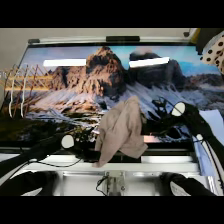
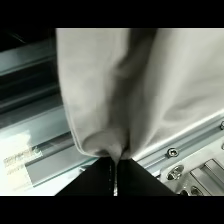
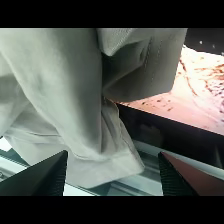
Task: Fold the shirts.
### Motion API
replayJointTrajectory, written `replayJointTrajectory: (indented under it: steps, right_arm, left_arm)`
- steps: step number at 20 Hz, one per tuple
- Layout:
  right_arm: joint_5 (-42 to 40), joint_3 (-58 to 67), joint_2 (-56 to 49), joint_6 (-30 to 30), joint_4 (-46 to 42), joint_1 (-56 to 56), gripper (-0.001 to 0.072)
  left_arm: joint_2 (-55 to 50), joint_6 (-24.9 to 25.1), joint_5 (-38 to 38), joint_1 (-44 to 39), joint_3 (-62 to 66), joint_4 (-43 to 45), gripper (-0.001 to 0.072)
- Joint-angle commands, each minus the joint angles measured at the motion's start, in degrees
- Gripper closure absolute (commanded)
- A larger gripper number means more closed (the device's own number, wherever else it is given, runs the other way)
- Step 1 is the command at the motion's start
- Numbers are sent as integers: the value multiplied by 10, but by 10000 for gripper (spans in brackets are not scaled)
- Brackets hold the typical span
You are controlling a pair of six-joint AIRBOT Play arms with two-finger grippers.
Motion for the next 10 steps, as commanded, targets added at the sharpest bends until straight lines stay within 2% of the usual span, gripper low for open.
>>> replayJointTrajectory:
  steps: [1, 2, 3, 4, 5, 8, 10]
  right_arm:
    - [-58, -36, -14, -11, 16, 49, 40]
    - [-68, -36, -26, -13, 12, 71, 111]
    - [-82, -36, -33, -11, 5, 91, 323]
    - [-90, -35, -34, -4, -3, 101, 570]
    - [-85, -28, -31, 3, -17, 104, 648]
    - [-39, 36, 16, 3, -118, 103, 649]
    - [-21, 112, 76, 2, -198, 103, 649]
  left_arm:
    - [36, 4, 1, 5, 0, 10, 674]
    - [52, 4, 1, 16, 0, 16, 675]
    - [69, 3, 0, 30, 0, 18, 674]
    - [90, 4, 0, 50, 1, 23, 675]
    - [110, 4, -3, 70, 6, 41, 676]
    - [163, 4, -73, 121, 87, 208, 677]
    - [187, 4, -138, 147, 205, 331, 677]
